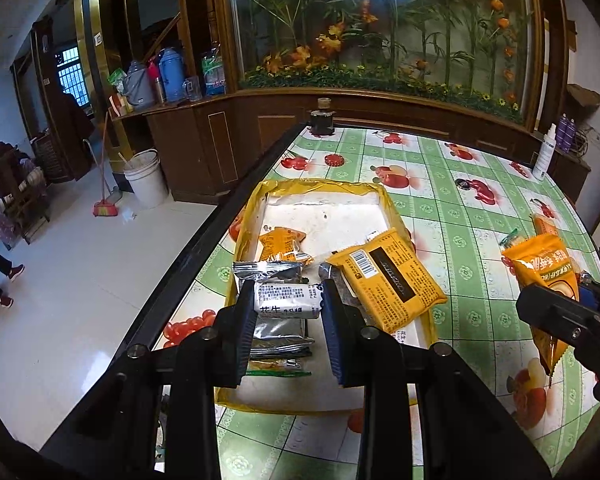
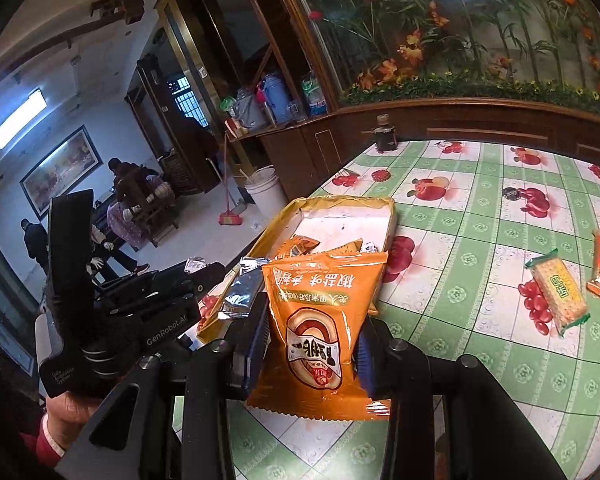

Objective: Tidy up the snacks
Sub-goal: 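Carry the orange bag and white roll pack in both tools over the tray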

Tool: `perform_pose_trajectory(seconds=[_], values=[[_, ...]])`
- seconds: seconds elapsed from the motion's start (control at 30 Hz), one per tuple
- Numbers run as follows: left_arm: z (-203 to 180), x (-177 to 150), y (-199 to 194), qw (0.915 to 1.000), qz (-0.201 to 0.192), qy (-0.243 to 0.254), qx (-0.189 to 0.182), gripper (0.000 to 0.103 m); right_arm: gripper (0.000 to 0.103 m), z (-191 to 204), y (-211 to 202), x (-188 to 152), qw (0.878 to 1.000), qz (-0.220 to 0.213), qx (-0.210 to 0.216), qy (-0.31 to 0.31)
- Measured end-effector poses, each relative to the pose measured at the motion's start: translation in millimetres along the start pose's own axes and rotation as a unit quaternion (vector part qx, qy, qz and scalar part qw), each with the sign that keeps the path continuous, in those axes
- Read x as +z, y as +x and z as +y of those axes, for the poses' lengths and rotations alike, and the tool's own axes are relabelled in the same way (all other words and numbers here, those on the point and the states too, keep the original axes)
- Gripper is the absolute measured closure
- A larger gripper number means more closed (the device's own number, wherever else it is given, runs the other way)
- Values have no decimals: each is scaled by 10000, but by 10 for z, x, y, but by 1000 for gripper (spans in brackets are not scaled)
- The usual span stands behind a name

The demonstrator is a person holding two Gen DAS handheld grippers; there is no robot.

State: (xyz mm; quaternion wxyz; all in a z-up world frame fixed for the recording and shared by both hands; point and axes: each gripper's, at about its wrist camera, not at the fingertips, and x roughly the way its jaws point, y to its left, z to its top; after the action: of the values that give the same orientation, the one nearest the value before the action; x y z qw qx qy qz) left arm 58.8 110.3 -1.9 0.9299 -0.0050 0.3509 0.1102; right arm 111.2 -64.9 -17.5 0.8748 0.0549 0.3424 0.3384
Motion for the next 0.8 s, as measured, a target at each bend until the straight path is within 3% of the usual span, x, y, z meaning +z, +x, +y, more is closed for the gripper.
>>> perform_pose_trajectory(seconds=[0.43, 0.8], values=[[39, 60, 261, 9996, 240, -1, 124, 74, 65, -103, 422, 174, 9995, 181, 230, 134], [59, 121, 737, 9969, 772, -32, 138, 74, 64, -316, 964, 417, 9982, 386, 328, 318]])
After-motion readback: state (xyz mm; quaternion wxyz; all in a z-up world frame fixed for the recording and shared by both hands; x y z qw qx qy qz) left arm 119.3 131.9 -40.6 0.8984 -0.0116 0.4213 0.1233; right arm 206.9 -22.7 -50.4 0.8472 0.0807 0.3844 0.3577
